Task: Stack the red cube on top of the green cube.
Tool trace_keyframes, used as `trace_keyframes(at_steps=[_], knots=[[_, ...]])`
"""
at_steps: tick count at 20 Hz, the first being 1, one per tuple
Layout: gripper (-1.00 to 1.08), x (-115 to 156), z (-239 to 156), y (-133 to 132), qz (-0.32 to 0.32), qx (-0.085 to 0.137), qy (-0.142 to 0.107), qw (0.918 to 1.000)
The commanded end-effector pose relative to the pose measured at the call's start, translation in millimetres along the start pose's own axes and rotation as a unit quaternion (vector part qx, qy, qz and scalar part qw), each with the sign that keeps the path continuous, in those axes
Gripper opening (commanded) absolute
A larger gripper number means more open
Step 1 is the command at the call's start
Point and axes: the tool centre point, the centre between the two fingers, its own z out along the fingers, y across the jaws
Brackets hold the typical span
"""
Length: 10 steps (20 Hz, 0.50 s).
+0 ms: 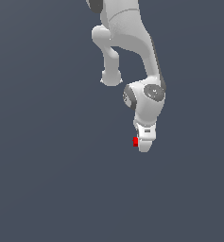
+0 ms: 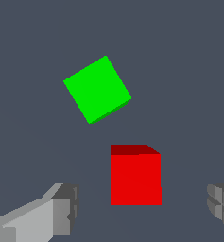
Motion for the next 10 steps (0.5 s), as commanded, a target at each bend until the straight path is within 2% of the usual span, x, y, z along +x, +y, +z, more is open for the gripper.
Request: trace_keyframes(at_steps=[1, 10], knots=[[1.0, 0, 5, 0, 0.0, 0.0, 0.0, 1.0], [1.0, 0, 44, -2, -0.003, 0.0, 0.0, 1.0]])
